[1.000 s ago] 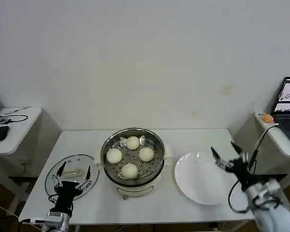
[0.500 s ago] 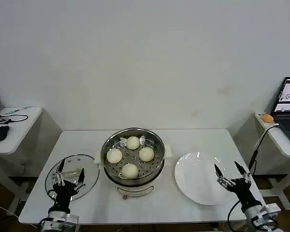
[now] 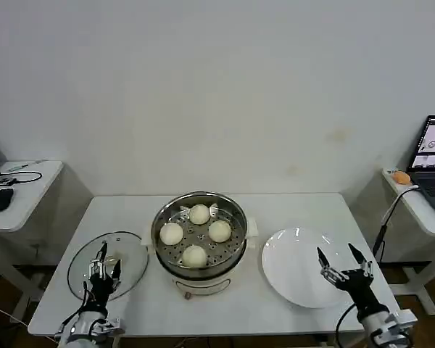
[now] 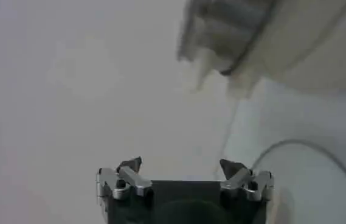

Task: Take steamed baozi put them in steamer then cover it.

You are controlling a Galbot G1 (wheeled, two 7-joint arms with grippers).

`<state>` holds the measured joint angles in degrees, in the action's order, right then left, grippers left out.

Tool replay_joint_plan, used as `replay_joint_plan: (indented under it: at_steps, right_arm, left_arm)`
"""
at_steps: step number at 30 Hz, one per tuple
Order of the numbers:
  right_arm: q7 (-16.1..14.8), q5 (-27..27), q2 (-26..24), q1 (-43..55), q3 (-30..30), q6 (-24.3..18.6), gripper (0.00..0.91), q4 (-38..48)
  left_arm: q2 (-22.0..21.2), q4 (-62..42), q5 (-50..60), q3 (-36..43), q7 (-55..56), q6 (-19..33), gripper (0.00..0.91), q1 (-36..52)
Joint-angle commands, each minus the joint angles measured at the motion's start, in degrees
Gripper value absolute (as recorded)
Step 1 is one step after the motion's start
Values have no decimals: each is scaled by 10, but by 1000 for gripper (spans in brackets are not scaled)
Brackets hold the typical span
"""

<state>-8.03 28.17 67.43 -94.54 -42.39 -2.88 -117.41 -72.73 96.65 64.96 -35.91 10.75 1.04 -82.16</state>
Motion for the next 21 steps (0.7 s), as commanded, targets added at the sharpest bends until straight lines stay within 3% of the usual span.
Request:
replay_joint_plan:
  at_steps: [1, 21]
  right_arm:
    - [3, -13, 11, -7, 2, 3, 907, -14]
    - [1, -28, 21, -20, 0, -2, 907, -14]
  left_arm:
    - [18, -97, 75, 0, 2, -3, 907, 51]
    - [21, -146, 74, -6, -3, -13, 907, 109]
